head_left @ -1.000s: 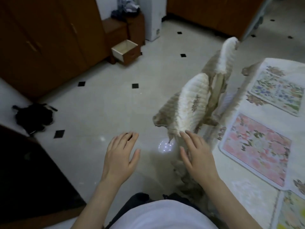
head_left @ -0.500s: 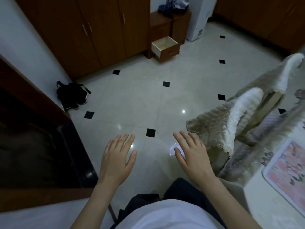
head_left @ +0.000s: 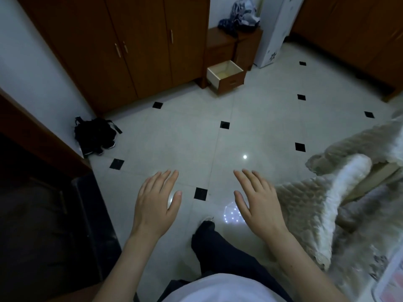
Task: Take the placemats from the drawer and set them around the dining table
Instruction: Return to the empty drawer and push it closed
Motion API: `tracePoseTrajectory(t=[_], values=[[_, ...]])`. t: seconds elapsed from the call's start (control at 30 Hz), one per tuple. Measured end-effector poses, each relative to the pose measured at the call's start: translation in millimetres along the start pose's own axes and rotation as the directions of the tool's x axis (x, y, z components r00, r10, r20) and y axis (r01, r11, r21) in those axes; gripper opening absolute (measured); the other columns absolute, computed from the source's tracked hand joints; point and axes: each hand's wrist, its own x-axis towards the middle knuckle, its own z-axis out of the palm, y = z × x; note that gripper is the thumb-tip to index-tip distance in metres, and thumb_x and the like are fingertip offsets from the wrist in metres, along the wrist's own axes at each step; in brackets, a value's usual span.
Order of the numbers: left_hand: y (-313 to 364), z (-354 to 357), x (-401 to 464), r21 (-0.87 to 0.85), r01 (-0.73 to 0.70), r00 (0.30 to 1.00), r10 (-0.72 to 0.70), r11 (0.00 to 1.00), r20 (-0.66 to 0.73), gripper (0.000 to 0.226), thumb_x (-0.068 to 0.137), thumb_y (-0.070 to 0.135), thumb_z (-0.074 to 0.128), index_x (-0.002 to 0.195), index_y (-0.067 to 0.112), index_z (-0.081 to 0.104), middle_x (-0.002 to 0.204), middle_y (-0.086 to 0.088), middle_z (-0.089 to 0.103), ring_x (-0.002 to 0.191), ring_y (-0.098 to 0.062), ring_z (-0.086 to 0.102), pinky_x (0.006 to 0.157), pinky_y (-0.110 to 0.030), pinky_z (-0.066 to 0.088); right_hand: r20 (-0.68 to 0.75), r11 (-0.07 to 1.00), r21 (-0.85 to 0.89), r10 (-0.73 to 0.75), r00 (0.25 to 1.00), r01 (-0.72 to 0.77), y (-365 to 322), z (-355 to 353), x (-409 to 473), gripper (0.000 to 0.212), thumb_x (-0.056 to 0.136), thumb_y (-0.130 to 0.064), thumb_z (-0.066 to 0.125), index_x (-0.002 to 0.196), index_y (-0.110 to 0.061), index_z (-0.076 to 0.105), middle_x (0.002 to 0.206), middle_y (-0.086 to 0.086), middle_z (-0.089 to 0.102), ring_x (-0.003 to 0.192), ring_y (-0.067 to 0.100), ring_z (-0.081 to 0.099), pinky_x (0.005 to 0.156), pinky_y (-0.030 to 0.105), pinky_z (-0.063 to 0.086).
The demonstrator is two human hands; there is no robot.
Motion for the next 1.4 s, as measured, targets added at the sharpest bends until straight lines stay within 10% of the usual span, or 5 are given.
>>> tracePoseTrajectory(t=[1.4], values=[[-41,39,749,-0.015,-0.376,0.917,0.374,0.926,0.140,0.055,0.096,0.045,0.025,0.139,0.019,0.048,0.138,-0.001,0.052,0.127,-0.020,0.046,0.106,-0.037,0.033,-0.186,0.929,0.078,0.370,0.910,-0.362,138,5,649,0.056,0.095,-0.046,0.026,0.141,-0.019,0.045,0.141,0.003,0.050,0.135,0.027,0.039,0.109,0.042,0.031]])
